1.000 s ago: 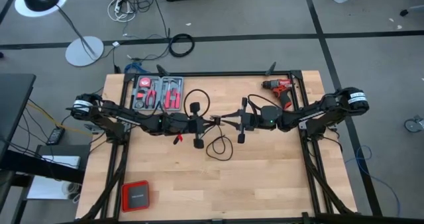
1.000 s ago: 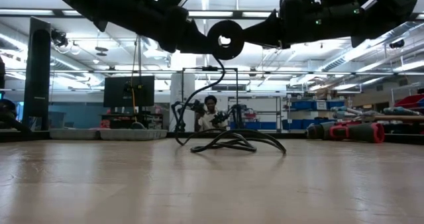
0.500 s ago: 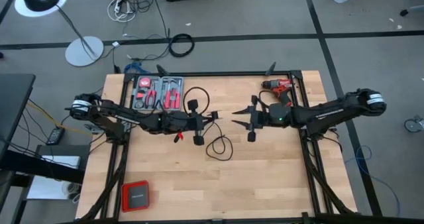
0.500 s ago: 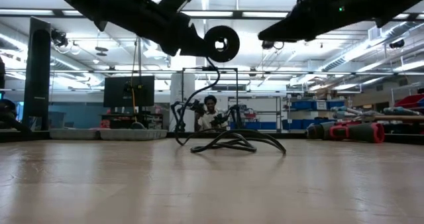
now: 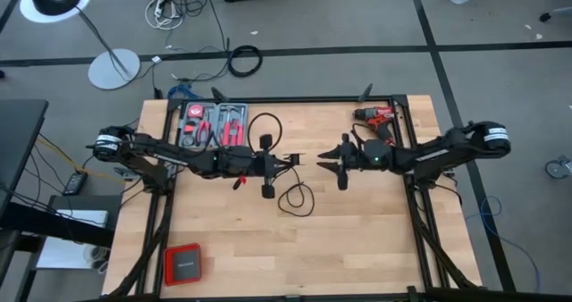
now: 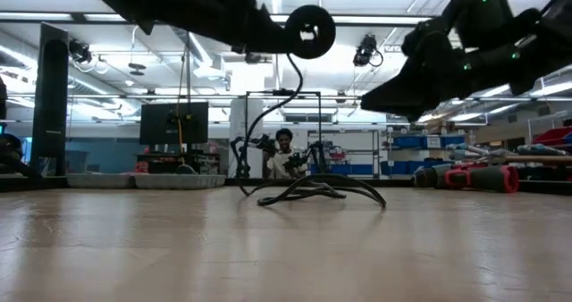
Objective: Coil cords
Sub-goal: Coil the black wire on the spool
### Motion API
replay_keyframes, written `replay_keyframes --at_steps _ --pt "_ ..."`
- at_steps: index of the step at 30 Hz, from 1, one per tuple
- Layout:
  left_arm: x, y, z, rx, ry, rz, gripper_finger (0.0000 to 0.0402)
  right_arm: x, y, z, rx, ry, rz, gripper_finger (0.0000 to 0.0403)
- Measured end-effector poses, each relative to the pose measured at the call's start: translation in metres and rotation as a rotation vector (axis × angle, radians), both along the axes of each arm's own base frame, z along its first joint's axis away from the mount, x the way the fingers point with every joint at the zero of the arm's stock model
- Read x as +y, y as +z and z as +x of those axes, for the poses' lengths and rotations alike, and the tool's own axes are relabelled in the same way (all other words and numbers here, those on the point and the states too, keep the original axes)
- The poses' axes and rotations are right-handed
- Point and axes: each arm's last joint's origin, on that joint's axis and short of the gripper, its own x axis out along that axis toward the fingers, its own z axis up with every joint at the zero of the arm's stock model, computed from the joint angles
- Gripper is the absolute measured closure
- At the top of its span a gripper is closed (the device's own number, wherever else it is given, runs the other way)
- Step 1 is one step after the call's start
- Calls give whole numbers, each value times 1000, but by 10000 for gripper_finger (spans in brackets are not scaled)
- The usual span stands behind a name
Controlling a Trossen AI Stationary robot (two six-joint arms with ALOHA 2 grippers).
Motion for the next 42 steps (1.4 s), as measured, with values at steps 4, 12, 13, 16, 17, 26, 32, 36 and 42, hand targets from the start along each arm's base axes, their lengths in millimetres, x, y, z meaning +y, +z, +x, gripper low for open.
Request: replay_keyframes --at_steps 4,12,13,16,17,26,32,36,42 --pt "3 2 1 -5 7 -1 401 1 -5 10 23 32 1 273" --pt "8 4 1 -28 22 -3 401 2 -18 19 25 38 23 275" --pt "9 5 2 -41 26 -4 401 1 -18 20 1 31 32 275" --pt "12 10 2 -100 24 -32 401 0 -15 25 -115 24 47 275" --pt "13 12 2 -113 17 -43 401 0 -13 26 -159 27 55 275" --pt "1 18 2 -174 4 -67 401 5 -14 30 -254 132 142 275" --pt "-3 19 2 -183 23 -77 401 9 -12 30 -279 147 183 275" --pt "-3 23 2 -232 35 -106 401 14 -6 39 -295 169 192 275" --pt "-2 29 1 -289 40 -105 401 24 8 58 -310 209 127 275"
